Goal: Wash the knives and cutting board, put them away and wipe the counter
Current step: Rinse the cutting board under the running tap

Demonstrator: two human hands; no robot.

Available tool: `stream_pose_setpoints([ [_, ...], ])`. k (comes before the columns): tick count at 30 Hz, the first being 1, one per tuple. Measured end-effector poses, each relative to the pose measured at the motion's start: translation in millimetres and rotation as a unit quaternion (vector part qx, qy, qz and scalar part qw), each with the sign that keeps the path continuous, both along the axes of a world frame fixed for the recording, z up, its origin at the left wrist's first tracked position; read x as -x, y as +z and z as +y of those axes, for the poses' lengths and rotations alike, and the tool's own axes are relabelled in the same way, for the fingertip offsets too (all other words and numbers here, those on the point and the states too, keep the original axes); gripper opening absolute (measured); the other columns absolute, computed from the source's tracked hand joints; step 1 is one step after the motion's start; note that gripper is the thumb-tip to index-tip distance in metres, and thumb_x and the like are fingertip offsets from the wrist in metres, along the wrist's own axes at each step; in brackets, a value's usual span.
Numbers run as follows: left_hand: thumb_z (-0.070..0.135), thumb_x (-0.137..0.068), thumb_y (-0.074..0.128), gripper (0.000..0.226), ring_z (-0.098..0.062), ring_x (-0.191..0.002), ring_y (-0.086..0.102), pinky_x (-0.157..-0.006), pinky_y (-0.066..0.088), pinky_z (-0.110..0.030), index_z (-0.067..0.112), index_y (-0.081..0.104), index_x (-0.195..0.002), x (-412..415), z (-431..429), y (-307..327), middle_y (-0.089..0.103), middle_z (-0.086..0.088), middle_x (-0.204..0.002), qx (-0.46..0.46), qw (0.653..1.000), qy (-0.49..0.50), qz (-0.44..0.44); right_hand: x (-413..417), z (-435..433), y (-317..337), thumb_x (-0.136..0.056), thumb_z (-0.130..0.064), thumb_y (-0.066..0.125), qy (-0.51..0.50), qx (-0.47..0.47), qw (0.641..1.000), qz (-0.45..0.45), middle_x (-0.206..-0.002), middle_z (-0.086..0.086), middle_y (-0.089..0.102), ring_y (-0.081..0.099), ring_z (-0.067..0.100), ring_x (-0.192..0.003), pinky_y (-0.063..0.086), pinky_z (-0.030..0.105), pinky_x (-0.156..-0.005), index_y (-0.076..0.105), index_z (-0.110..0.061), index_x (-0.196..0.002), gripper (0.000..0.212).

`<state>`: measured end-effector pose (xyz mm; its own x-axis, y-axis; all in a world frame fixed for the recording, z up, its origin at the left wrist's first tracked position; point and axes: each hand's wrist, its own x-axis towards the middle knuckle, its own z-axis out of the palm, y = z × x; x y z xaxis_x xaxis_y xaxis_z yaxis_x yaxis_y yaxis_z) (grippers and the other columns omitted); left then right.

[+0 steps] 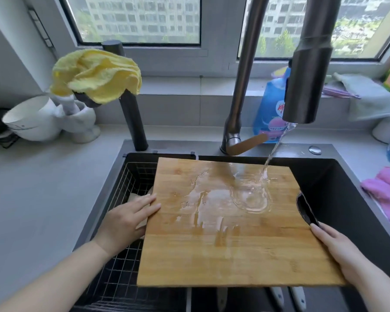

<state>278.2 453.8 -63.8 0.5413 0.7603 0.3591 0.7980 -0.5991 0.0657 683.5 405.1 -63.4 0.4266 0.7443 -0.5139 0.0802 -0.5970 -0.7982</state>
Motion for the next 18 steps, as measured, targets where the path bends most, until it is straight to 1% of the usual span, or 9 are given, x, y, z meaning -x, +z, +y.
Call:
stream_pose_setpoints([
  [2, 0.039, -0.086, 0.057, 0.028, -0.025, -0.091, 0.069, -0.057, 0.058, -0.030, 0.020, 0.062, -0.105, 1, 0, -4, 0.067, -0.009, -0.112, 0.056, 0.998, 0.009, -0.021, 2, 0, -1, -0.093, -0.026, 0.052, -0.003, -0.004, 1.000, -0.014, -0.097, 0.003, 0.056, 0.052, 0.021, -0.085, 0.038, 0.032, -0.076, 0.050, -0.012, -0.132, 0.041],
  [3, 0.030, -0.069, 0.077, 0.046, -0.027, -0.091, 0.068, -0.055, 0.059, -0.032, 0.022, 0.057, -0.110, 3, 2, -8, 0.061, -0.008, -0.121, 0.081, 0.996, 0.028, -0.029, 2, 1, -2, -0.093, -0.027, 0.051, -0.004, -0.007, 1.000, -0.018, -0.102, 0.005, 0.054, 0.051, 0.021, -0.087, 0.037, 0.031, -0.077, 0.050, -0.012, -0.132, 0.042],
  [5, 0.017, -0.044, 0.091, 0.085, -0.032, -0.096, 0.067, -0.054, 0.059, -0.036, 0.024, 0.051, -0.119, 4, 5, -16, 0.044, -0.003, -0.138, 0.150, 0.986, 0.059, -0.039, 2, 2, -1, -0.093, -0.026, 0.051, -0.001, -0.009, 1.000, -0.022, -0.105, 0.006, 0.052, 0.050, 0.017, -0.080, 0.037, 0.030, -0.069, 0.050, -0.012, -0.131, 0.041],
  [7, 0.014, -0.057, 0.085, 0.085, -0.033, -0.116, 0.055, -0.070, 0.058, -0.040, 0.024, 0.046, -0.132, -1, 4, -9, 0.022, 0.005, -0.144, 0.174, 0.977, 0.097, -0.072, 2, 4, 0, -0.093, -0.026, 0.051, 0.002, -0.006, 1.000, -0.022, -0.104, 0.006, 0.053, 0.049, 0.014, -0.076, 0.037, 0.028, -0.063, 0.050, -0.012, -0.131, 0.041],
  [9, 0.015, -0.078, 0.070, 0.077, -0.022, -0.135, 0.033, -0.093, 0.046, -0.034, 0.023, 0.027, -0.141, -5, 3, -8, 0.002, 0.015, -0.141, 0.213, 0.964, 0.130, -0.091, 2, 5, 0, -0.093, -0.027, 0.051, 0.002, -0.001, 1.000, -0.031, -0.104, 0.006, 0.053, 0.051, 0.017, -0.080, 0.038, 0.029, -0.065, 0.050, -0.013, -0.132, 0.041],
  [12, 0.005, -0.089, 0.053, 0.067, -0.017, -0.141, 0.016, -0.110, 0.024, -0.031, 0.021, 0.019, -0.144, -15, 5, -4, 0.000, 0.014, -0.148, 0.251, 0.936, 0.175, -0.175, 3, 5, 0, -0.093, -0.028, 0.051, 0.003, 0.007, 0.999, -0.039, -0.105, 0.007, 0.054, 0.052, 0.022, -0.087, 0.039, 0.032, -0.074, 0.051, -0.013, -0.131, 0.041],
  [13, 0.004, -0.091, 0.049, 0.063, -0.016, -0.142, 0.014, -0.112, 0.019, -0.033, 0.021, 0.020, -0.144, -21, 6, 0, 0.004, 0.009, -0.152, 0.270, 0.912, 0.212, -0.223, 3, 5, 0, -0.093, -0.028, 0.051, 0.005, 0.008, 0.999, -0.041, -0.106, 0.007, 0.055, 0.052, 0.023, -0.089, 0.039, 0.033, -0.077, 0.051, -0.013, -0.131, 0.041],
  [15, 0.012, -0.094, 0.044, 0.055, -0.019, -0.140, 0.019, -0.113, 0.019, -0.038, 0.019, 0.023, -0.144, -28, 10, 4, 0.016, -0.002, -0.154, 0.330, 0.830, 0.300, -0.335, 3, 5, 0, -0.093, -0.029, 0.051, 0.006, 0.012, 0.999, -0.042, -0.107, 0.007, 0.055, 0.051, 0.024, -0.093, 0.036, 0.032, -0.082, 0.050, -0.013, -0.132, 0.042],
  [18, 0.036, -0.093, 0.045, 0.045, -0.027, -0.119, 0.048, -0.096, 0.041, -0.045, 0.017, 0.040, -0.134, -40, 14, 10, 0.050, -0.009, -0.132, 0.490, 0.646, 0.332, -0.482, 3, 3, 1, -0.093, -0.028, 0.050, 0.018, 0.013, 0.999, -0.040, -0.107, 0.006, 0.054, 0.051, 0.022, -0.092, 0.035, 0.031, -0.083, 0.049, -0.013, -0.132, 0.042],
])
